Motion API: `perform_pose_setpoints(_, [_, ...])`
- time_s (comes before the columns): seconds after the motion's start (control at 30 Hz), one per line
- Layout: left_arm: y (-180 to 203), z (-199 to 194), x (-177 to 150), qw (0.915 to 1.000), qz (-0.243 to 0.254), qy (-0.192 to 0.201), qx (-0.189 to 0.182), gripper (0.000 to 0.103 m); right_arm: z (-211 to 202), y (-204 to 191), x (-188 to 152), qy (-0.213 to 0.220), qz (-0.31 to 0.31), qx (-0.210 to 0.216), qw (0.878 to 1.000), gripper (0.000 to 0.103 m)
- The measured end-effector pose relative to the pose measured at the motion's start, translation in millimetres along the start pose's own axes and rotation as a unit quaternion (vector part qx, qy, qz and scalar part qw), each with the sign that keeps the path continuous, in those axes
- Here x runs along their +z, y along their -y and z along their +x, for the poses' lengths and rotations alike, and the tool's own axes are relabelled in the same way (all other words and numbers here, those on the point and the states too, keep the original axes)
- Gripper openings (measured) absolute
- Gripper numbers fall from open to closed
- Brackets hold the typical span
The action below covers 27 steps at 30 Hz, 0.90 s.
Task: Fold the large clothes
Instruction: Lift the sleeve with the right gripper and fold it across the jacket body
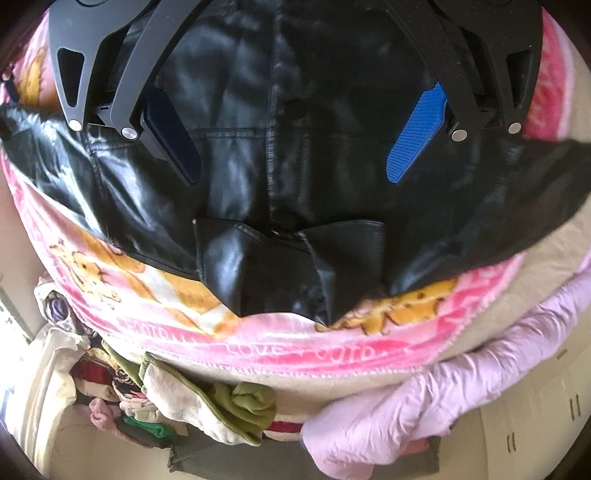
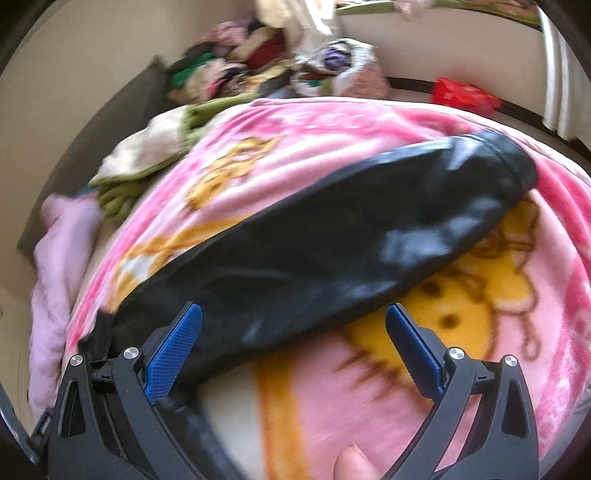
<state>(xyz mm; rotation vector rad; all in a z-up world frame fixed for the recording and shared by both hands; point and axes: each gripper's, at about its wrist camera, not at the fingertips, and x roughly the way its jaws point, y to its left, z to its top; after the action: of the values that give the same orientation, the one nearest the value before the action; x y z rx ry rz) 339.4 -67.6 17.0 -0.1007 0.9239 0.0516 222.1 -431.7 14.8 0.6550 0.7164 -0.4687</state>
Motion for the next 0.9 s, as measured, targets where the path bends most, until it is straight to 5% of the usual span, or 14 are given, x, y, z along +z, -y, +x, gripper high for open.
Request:
perform_pose_setpoints(0.33, [0, 24, -3, 0.9999, 0.002, -0.011, 0.001, 0.094, 38, 82, 39, 0.010, 0.114, -0.073, 0.991, 0.099])
perform_pose_setpoints(0.67, [-33, 5, 15, 0.9994, -0.028, 0.018, 0.001, 0.094, 59, 112, 64, 0.022, 0.187, -0.011, 0.982, 0.099])
perform_pose_setpoints(0.7, [-34, 4, 16, 0.9993, -0.029, 0.021, 0.002, 0.094, 58, 111, 65, 0.028, 0.188, -0.002, 0.982, 0.094])
perform_pose_setpoints(0.8, [-41, -2, 19, 0.9992, -0.030, 0.027, 0.007, 0.094, 54, 107, 71, 0.051, 0.182, 0.012, 0.982, 0.052])
perform_pose_setpoints(0.9, [-46, -8, 21, 0.9989, -0.038, 0.028, 0.002, 0.094, 49, 98, 76, 0.060, 0.162, 0.042, 0.984, 0.023])
